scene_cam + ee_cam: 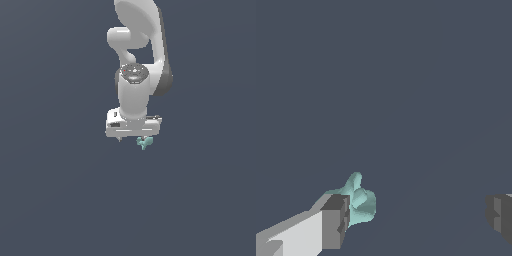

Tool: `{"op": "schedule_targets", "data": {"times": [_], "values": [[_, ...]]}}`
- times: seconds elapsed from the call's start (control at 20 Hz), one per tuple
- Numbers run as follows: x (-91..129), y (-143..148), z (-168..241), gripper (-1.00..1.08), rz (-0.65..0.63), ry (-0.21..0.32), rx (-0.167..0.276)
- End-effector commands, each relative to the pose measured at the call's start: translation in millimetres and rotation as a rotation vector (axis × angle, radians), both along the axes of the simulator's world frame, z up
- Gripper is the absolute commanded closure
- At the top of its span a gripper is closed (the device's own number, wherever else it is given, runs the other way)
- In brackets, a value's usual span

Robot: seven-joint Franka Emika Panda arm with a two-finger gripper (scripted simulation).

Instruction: Pick up the object and move it to a goal position.

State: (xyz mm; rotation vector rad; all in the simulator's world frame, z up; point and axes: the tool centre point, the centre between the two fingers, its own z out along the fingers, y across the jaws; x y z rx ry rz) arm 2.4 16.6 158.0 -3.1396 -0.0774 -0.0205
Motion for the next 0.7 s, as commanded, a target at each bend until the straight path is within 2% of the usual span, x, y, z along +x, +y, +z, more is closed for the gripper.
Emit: {"op": "schedule_targets", "data": {"times": [0.0, 0.65], "values": [[-4.5, 5.6, -5.8, -0.92, 0.045, 0.002, -0.002], [-47.6, 51.4, -50.0, -0.92, 0.432, 0.010, -0.007]]}}
